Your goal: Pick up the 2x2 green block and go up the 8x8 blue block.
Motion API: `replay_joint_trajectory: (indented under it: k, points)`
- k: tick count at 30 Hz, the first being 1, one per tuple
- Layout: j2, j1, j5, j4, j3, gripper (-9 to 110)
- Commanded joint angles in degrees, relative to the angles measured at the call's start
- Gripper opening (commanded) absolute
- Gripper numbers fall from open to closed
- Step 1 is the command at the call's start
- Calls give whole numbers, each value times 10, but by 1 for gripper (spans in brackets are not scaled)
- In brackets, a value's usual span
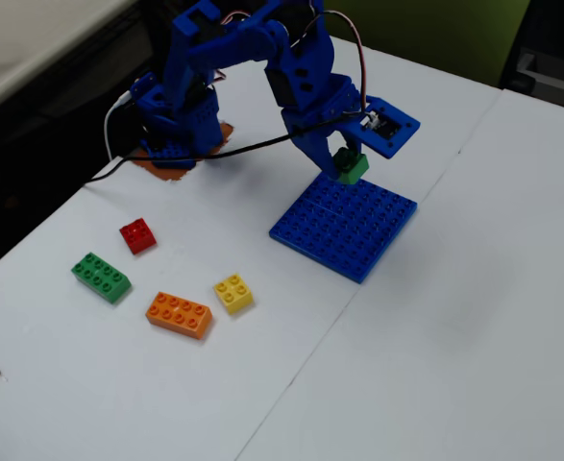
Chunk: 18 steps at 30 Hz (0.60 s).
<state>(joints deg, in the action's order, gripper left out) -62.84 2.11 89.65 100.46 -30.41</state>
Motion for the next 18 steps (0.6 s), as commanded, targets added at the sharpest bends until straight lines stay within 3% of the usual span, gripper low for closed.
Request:
replay_joint_trajectory:
  k: [1,18]
  points:
    - [-11,-2,18,1,-18,1]
    - [-36,-9,39,1,-75,1]
